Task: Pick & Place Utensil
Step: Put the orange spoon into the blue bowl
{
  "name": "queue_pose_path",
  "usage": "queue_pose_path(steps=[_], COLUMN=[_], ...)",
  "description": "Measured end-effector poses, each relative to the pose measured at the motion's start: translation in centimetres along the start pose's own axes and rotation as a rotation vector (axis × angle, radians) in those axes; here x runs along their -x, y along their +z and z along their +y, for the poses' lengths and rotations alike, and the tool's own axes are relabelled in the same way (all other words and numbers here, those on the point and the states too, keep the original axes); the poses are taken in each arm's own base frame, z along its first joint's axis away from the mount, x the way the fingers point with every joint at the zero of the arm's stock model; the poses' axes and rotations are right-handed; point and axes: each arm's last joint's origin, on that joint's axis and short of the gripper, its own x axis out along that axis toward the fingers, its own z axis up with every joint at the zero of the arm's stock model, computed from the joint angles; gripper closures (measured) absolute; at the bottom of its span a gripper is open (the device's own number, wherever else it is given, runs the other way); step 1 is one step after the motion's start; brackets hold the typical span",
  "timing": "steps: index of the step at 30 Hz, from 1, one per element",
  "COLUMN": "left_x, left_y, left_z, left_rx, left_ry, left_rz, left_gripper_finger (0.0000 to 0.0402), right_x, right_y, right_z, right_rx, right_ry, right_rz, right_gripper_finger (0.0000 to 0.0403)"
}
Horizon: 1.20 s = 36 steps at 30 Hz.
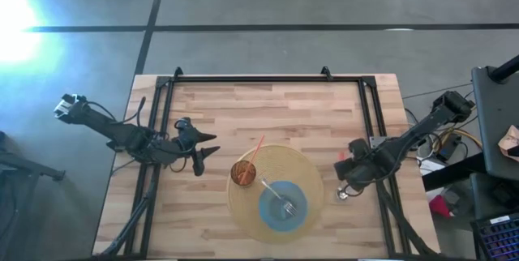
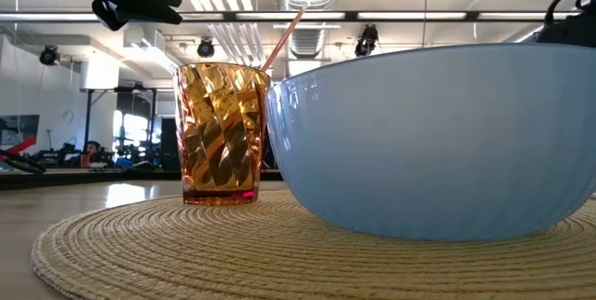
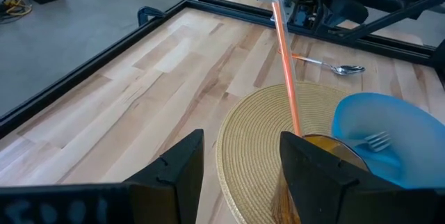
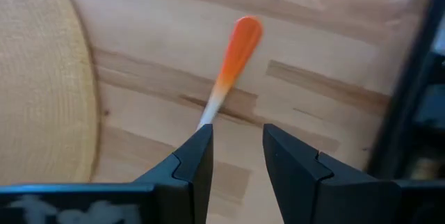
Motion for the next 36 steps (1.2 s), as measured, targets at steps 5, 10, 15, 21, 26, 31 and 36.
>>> queue_pose_path(steps=[5, 10, 15, 21, 26, 31, 36], left_x=[0.0, 0.0, 0.0, 0.0, 0.0, 0.0, 0.0], left_y=[0.0, 0.0, 0.0, 0.0, 0.0, 0.0, 0.0], left_z=[0.0, 0.0, 0.0, 0.0, 0.0, 0.0, 0.0], left_rx=[-0.005, -0.006, -0.016, -0.033, -0.033, -0.045, -0.058], left_ry=[0.000, 0.000, 0.002, 0.002, 0.002, 0.002, 0.002], left_rz=[0.000, 0.000, 0.001, 0.001, 0.000, -0.001, -0.001], left_gripper_finger=[0.0221, 0.0221, 0.0221, 0.0221, 0.0221, 0.0221, 0.0221], right_x=[-0.9, -1.9, -2.4, -3.0, -3.8, -4.6, -5.3], right_y=[-0.1, -0.6, -0.9, -1.3, -1.7, -2.0, -2.1], right_z=[0.6, 1.3, 1.8, 2.2, 2.6, 2.8, 3.0], right_rx=[-0.022, -0.014, -0.013, -0.030, -0.037, -0.045, -0.046], right_ry=[0.054, 0.101, 0.084, 0.045, 0.006, -0.044, -0.072], right_rz=[0.031, 0.054, 0.052, 0.092, 0.108, 0.118, 0.110], right_gripper_finger=[0.0280, 0.0280, 0.0280, 0.0280, 0.0280, 0.0280, 0.0288])
